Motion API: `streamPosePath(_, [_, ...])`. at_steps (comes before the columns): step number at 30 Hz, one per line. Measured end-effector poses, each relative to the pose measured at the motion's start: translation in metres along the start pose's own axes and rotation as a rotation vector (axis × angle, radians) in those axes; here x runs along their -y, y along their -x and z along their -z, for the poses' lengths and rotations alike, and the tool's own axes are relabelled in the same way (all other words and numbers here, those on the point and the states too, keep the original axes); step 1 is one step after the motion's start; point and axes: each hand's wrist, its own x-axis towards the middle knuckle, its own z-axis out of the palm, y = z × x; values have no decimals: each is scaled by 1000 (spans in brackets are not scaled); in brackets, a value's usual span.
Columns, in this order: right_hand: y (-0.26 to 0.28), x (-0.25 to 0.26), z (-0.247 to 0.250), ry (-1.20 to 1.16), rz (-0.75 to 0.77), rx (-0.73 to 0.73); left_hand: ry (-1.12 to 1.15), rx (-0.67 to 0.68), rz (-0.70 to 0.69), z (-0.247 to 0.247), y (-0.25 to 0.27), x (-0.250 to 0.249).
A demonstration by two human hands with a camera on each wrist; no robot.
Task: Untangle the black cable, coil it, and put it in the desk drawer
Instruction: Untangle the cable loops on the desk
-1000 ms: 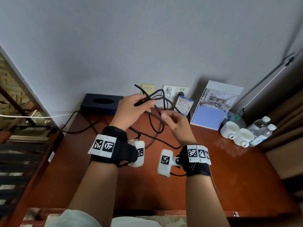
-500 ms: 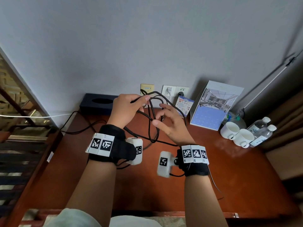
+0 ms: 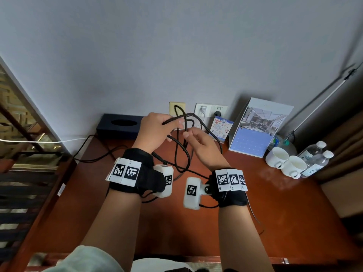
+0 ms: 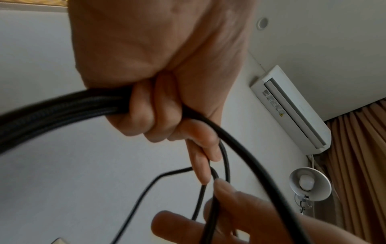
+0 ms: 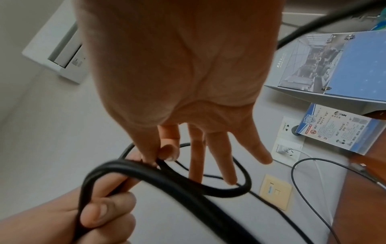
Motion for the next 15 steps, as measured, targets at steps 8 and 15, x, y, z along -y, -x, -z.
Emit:
streamPosePath(8, [-10, -8, 0, -504, -406, -170, 59, -119, -30, 4, -4, 1])
streamPosePath(15, [-13, -26, 6, -364, -770, -221, 181, -257, -53, 9, -9, 4])
